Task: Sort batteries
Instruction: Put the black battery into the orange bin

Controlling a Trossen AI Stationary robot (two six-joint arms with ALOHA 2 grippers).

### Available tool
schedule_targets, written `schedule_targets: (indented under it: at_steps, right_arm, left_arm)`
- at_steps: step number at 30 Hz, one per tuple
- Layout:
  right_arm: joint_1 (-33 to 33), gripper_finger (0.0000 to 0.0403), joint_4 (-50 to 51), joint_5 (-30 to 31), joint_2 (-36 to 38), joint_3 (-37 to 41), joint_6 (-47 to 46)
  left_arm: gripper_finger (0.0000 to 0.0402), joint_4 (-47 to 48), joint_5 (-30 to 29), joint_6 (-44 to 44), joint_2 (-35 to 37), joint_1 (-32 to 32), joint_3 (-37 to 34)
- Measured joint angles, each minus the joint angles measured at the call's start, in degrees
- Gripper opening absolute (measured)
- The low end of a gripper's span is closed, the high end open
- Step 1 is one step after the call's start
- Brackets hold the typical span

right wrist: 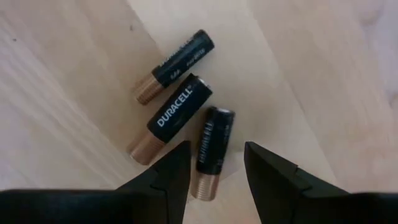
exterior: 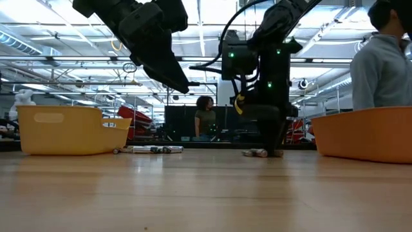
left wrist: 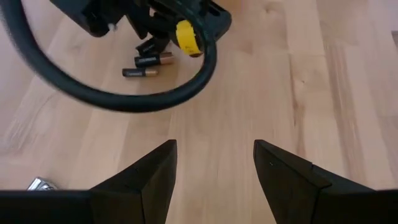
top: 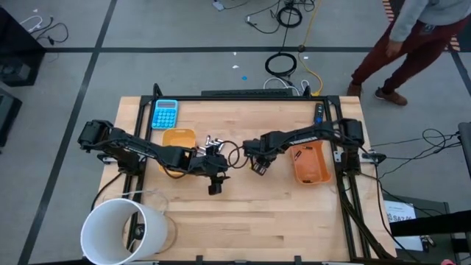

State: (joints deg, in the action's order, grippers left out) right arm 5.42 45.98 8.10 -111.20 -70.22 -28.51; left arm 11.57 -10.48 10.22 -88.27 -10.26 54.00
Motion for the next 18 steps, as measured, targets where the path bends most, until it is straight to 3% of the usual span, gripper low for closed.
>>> schedule_targets:
  at_steps: [4,9,15,18]
  right_arm:
    - [1.14,0.0124,0.67,-1.70,-2.04,-0.13,5.47]
    - [1.15,0.0029,0.52,-1.68,-2.37,-0.16,9.48]
    - [1.13,0.0023,2.78,-0.41,-0.32,0.03,11.42]
    - [0.44,0.0023,10.61,3.39,4.25,0.97,11.57]
  left_arm:
    - [0.0223,0.02,0.08,0.00,0.00,0.00,0.00]
    - [0.0223,0.00,0.17,0.00,0.00,0.00,0.00]
    - [0.0223,0.13,0.17,0.02,0.00,0.00,0.00]
    - [0.0223,1.49,0.17,-0.02,0.00,0.04,0.00]
